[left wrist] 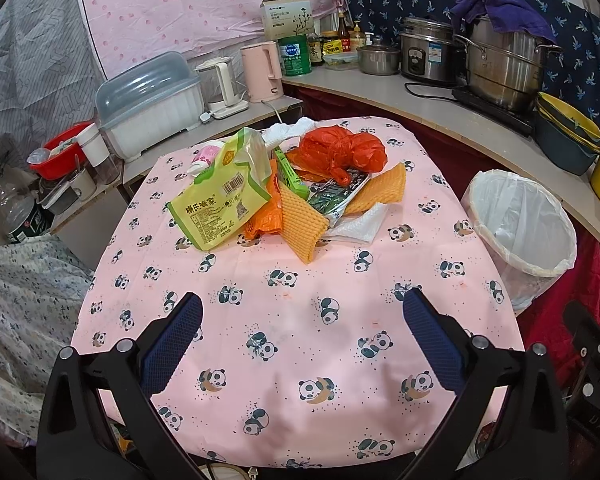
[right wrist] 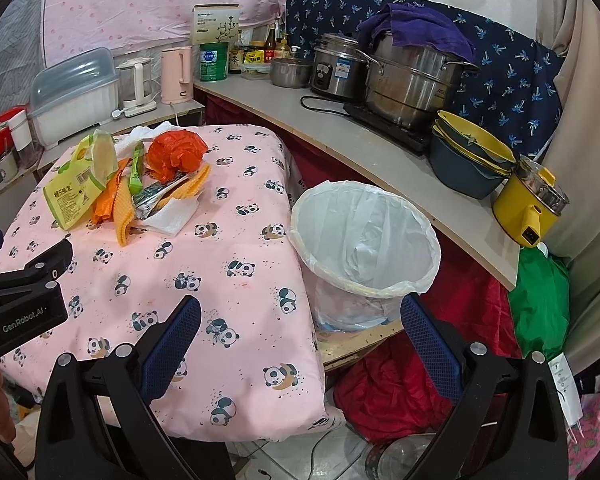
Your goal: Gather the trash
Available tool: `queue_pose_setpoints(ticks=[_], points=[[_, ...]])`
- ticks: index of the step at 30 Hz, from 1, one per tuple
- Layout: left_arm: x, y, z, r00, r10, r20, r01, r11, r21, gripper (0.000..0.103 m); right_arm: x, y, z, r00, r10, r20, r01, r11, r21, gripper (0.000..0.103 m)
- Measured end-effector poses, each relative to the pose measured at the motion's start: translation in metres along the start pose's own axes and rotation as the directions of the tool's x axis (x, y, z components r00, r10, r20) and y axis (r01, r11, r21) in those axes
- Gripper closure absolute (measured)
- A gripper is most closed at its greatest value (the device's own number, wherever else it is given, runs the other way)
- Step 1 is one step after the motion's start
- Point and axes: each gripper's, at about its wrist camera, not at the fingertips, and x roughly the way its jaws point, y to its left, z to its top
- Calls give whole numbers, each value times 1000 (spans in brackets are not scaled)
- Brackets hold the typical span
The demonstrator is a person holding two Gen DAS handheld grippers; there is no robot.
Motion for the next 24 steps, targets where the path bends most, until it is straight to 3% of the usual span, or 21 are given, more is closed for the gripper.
queue_pose_setpoints(ticks=[24], points=[[14, -3, -2, 1000, -23, -20, 23, 1000, -10, 7, 12, 6, 3, 1000, -8, -11, 8, 1000, 15, 7]])
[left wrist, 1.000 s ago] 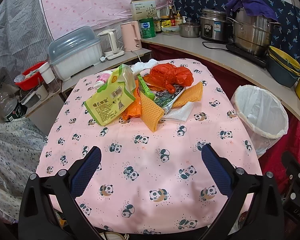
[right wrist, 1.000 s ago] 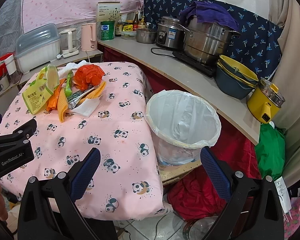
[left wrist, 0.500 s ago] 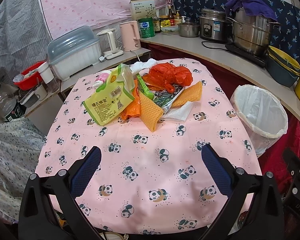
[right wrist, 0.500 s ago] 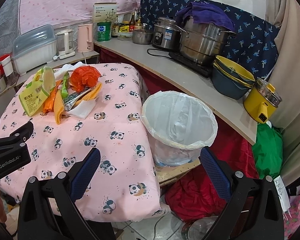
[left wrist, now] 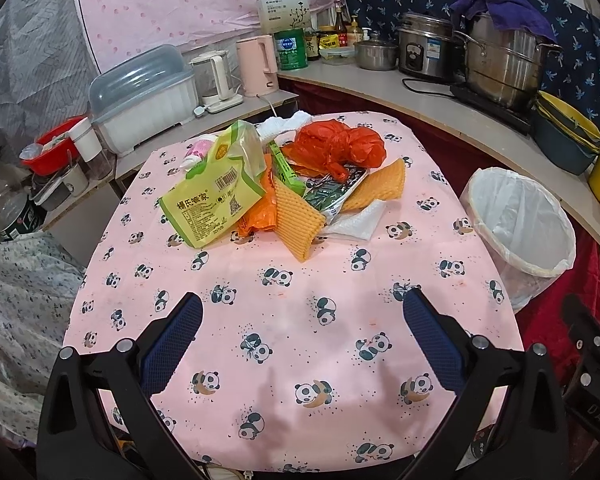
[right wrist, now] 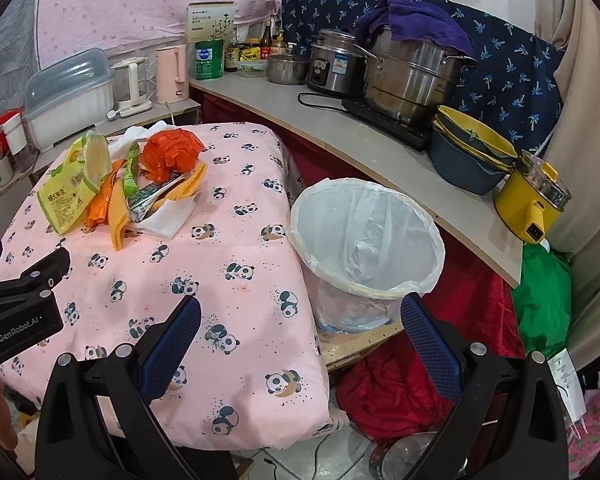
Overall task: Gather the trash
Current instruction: 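Grasp the yellow-green snack bag with the left gripper while the right gripper grasps the orange mesh sleeve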
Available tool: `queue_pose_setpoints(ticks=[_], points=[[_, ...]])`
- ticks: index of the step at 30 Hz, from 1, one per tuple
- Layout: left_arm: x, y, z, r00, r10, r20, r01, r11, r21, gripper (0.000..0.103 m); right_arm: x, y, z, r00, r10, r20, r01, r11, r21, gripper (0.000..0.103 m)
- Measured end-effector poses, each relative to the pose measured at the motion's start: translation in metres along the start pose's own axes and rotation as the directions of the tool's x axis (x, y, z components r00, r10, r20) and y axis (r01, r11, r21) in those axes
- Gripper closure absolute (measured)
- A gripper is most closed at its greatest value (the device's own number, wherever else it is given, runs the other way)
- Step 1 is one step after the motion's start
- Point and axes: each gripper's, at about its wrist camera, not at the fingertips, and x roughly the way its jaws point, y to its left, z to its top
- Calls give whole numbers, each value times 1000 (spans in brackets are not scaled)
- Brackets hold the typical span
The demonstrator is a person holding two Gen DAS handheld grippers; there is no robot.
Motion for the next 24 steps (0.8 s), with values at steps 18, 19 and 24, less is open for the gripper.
queue_pose_setpoints(ticks=[18, 19, 24], points=[[47, 55, 27, 999, 52, 14, -52, 999, -3, 7, 36, 32, 29, 999, 42, 11, -43, 999, 17, 7], [51, 59, 29, 998, 54, 20, -54, 998, 8, 7, 39, 34, 32, 999, 51, 11, -51, 998, 20, 7], [73, 84, 43, 998, 59, 36, -60, 997, 40, 7, 57, 50, 51, 996, 85, 4, -85, 996, 23, 8]])
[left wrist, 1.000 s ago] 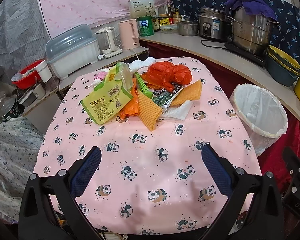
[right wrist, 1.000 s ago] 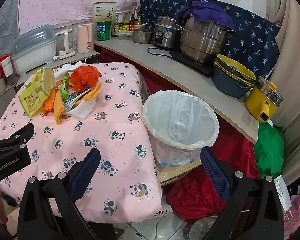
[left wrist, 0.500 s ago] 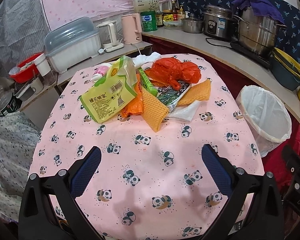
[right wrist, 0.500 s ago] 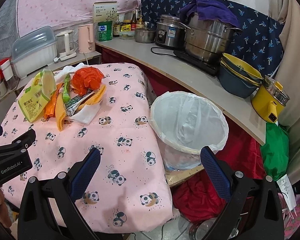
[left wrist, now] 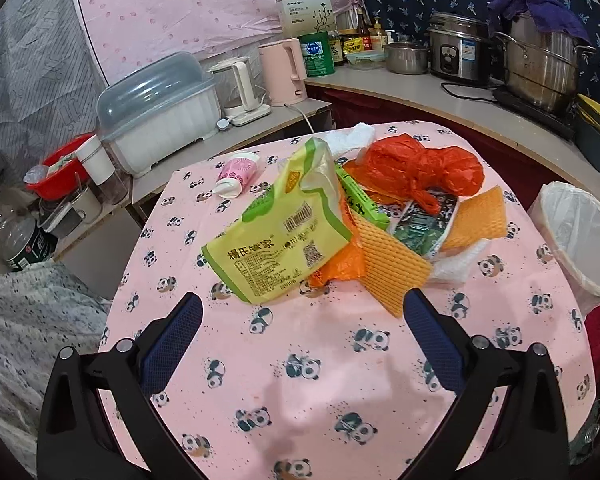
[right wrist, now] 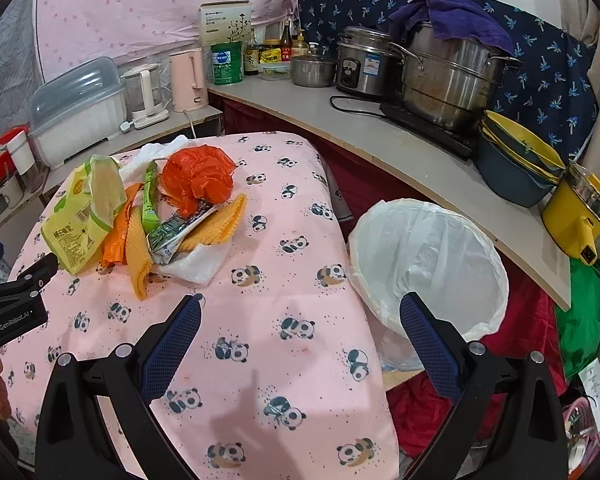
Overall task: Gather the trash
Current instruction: 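Grasp the yellow-green snack bag with the left gripper while the right gripper grasps the orange mesh sleeve, then carry the snack bag and mesh sleeve over the white-lined trash bin with both grippers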
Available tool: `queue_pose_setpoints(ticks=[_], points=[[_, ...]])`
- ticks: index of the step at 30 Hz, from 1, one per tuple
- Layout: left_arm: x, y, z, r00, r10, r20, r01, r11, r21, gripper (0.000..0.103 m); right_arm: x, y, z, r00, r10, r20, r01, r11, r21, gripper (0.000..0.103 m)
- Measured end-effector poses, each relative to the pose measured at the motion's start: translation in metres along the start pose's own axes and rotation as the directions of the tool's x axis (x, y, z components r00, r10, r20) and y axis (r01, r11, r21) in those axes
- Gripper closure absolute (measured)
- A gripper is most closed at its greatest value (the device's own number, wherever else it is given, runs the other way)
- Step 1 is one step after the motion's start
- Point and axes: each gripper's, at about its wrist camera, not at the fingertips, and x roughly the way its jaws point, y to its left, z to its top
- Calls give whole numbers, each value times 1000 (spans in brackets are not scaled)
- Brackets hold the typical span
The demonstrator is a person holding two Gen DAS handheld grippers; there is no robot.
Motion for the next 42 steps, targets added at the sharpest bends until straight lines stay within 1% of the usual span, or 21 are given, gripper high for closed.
queue_pose_setpoints(ticks=[5, 11, 16, 18, 20, 23, 25, 26, 27, 28, 29, 30, 31, 33, 34, 35, 36, 38, 42], points=[[28, 22, 13, 1000, -14, 8, 14, 1000, 19, 7, 23, 16, 21, 999, 36, -11, -36, 999, 12, 14], [60, 42, 26, 999, -51, 13, 51, 999, 19, 7, 53, 32, 43, 997, 76, -25, -76, 997, 33, 20], [85, 50, 34, 997, -83, 7, 82, 996, 30, 7, 81, 51, 56, 995, 86, -45, -86, 996, 11, 22], [93, 52, 36, 995, -101, 2, 101, 994, 33, 8, 94, 57, 59, 994, 92, -63, -92, 996, 4, 26], [101, 53, 39, 992, -124, -4, 124, 992, 36, 11, 108, 62, 61, 992, 96, -81, -96, 995, 0, 29], [112, 54, 42, 986, -163, -30, 164, 986, 30, 23, 126, 66, 61, 989, 101, -108, -100, 995, 9, 33], [118, 54, 42, 981, -187, -53, 189, 982, 20, 38, 136, 66, 60, 986, 106, -128, -104, 994, 20, 39], [121, 54, 42, 979, -196, -62, 198, 980, 16, 41, 140, 66, 59, 984, 111, -139, -109, 994, 25, 44], [122, 53, 41, 976, -206, -69, 207, 978, 13, 49, 142, 66, 57, 982, 117, -148, -114, 993, 31, 51], [123, 53, 40, 974, -213, -75, 214, 977, 10, 60, 144, 66, 56, 980, 126, -156, -121, 992, 38, 55], [124, 53, 39, 972, -220, -82, 221, 975, 6, 66, 146, 66, 56, 978, 134, -162, -129, 991, 42, 61], [124, 52, 38, 970, -225, -88, 226, 974, 2, 75, 147, 66, 55, 976, 143, -165, -137, 990, 46, 67], [124, 52, 37, 969, -229, -94, 230, 973, -5, 82, 146, 66, 54, 975, 145, -166, -139, 989, 49, 69], [121, 53, 34, 968, -230, -96, 230, 973, -13, 91, 143, 65, 54, 976, 148, -158, -142, 989, 51, 76], [118, 53, 33, 969, -229, -90, 229, 973, -16, 92, 142, 64, 53, 976, 155, -156, -148, 988, 54, 79], [115, 52, 33, 969, -230, -85, 229, 973, -15, 93, 140, 63, 53, 974, 164, -156, -156, 986, 60, 85], [111, 52, 32, 970, -229, -79, 229, 973, -15, 93, 137, 62, 52, 973, 172, -155, -164, 984, 64, 89], [103, 51, 31, 971, -230, -65, 230, 973, -15, 94, 130, 59, 51, 973, 182, -144, -174, 982, 70, 91], [83, 50, 30, 971, -233, -44, 233, 972, -24, 95, 111, 55, 51, 980, 168, -110, -163, 985, 60, 93]])
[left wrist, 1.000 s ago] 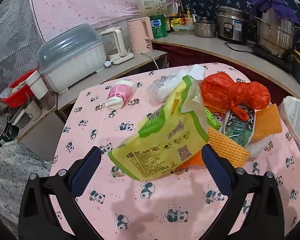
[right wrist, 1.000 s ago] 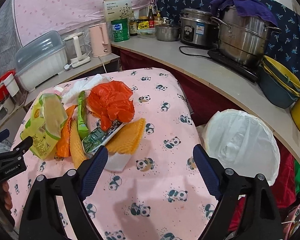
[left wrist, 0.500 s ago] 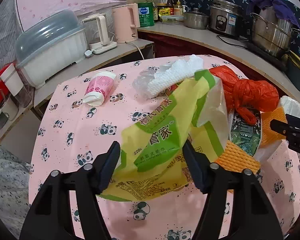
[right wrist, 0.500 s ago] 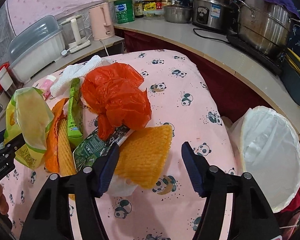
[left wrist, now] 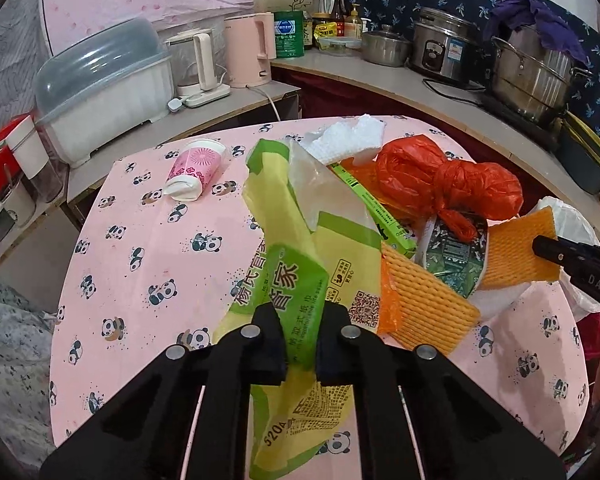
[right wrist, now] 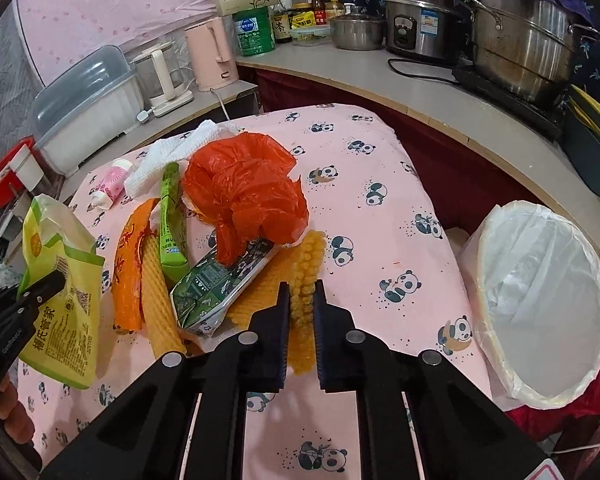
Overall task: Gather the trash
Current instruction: 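Carry the snack bag and mesh sleeve over the white-lined trash bin with both grippers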
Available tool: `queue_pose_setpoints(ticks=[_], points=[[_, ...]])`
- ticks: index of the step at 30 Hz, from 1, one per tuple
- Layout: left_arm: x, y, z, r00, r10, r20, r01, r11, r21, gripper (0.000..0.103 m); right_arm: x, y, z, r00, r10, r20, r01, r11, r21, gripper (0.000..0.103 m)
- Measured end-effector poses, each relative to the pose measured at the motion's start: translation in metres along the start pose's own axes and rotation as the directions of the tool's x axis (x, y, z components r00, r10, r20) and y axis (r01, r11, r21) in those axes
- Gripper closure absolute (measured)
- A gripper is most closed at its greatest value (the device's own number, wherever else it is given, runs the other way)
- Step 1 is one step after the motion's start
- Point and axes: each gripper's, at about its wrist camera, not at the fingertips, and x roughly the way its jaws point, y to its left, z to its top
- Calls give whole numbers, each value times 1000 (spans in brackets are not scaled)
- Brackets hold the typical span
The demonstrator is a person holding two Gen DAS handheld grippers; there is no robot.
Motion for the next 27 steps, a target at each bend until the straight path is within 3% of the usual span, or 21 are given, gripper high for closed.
queue_pose_setpoints(ticks=[14, 27], points=[[-66, -45, 1, 995, -58, 81, 58, 998, 6, 95, -86, -46, 1, 986, -60, 159, 47, 995, 86, 93], [-93, -154, 17, 972, -207, 107, 191, 971, 142, 95, -143, -129, -21, 956, -183, 228, 129, 964, 233, 93]])
